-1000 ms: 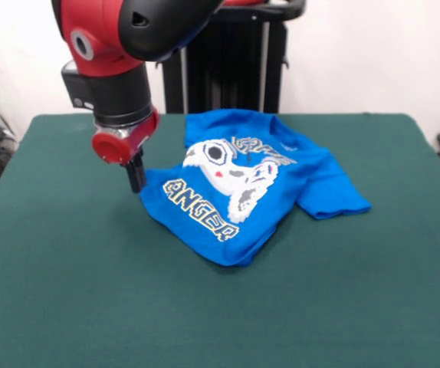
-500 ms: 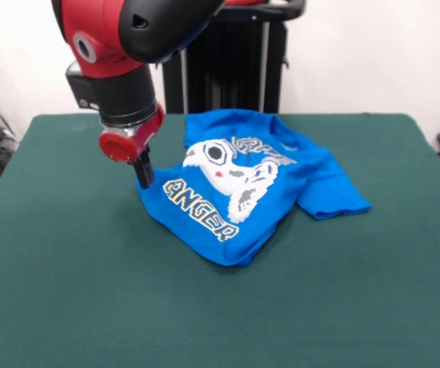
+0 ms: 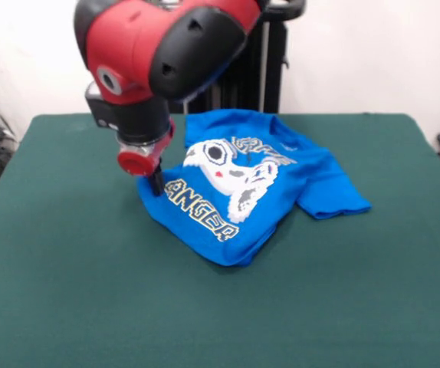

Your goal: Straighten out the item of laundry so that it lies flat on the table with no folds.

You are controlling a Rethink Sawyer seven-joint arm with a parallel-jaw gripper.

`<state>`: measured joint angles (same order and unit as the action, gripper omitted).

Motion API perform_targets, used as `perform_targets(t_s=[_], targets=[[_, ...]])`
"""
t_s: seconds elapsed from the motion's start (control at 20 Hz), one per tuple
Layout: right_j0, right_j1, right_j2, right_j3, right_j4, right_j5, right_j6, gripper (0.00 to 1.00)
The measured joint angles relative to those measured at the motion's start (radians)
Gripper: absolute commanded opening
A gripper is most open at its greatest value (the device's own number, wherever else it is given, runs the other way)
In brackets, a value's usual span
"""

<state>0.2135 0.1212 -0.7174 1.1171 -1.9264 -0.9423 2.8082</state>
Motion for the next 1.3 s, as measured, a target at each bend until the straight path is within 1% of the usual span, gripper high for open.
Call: perform_targets(t_s=[0.4,0.7,1.05,1.3], targets=[[0.052,0.068,-0.074,-0.033,0.0,-0.001,0.01,0.0],[0.098,0.136,-0.139,-0.058,-0.003,-0.002,0.071,0.0],[0.123,0.191,-0.191,-0.08,-0.003,-0.002,0.118,0.0],[0.121,0.22,-0.219,-0.091,-0.002,-0.002,0.122,0.0]])
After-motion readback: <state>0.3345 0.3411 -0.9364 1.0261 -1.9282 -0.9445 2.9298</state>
